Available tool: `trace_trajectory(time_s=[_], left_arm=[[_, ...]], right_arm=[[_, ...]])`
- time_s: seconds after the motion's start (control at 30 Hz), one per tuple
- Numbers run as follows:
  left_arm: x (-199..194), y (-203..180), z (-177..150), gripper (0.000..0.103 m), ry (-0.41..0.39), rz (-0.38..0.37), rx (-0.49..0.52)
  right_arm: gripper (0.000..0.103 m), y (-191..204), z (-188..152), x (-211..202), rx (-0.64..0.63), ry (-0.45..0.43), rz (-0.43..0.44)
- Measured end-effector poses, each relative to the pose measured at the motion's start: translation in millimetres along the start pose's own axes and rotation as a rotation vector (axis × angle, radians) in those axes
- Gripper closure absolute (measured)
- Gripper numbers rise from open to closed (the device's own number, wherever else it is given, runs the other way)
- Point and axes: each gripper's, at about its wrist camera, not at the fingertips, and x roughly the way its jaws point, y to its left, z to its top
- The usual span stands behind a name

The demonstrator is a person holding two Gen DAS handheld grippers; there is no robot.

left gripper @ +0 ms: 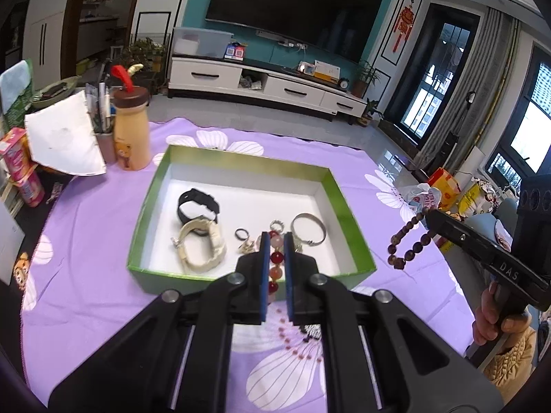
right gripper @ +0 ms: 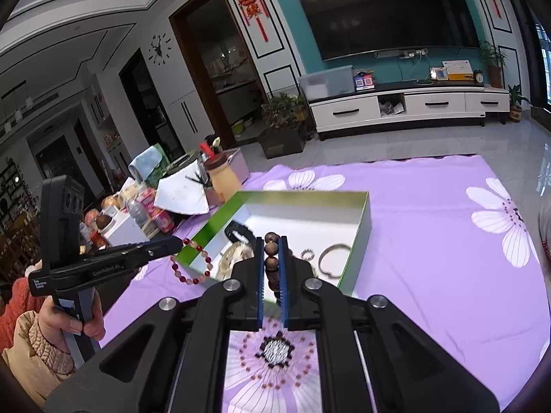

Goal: Organize jewelry
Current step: 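Lift both bracelets and carry them over the green box, then lower both bracelets into the box and open both tools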

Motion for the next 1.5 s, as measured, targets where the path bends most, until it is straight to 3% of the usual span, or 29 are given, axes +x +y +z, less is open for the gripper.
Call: trace_trajectory(time_s=[0.63, 1.2, 1.5], left_arm=[[80, 4, 53, 0.096, 0.063, 0.02, -0.039], [139, 24, 61, 0.096, 0.138, 0.039, -0.086], [163, 22, 59, 0.096, 0.176, 0.065, -0.064]], right_arm=[[0.096, -29, 34, 52, 0.015, 0.045, -0.061], [0.096, -36, 31, 136, 0.045, 0.177, -0.07], [0.096, -38, 30, 159, 0.047, 0.227, -0.091]])
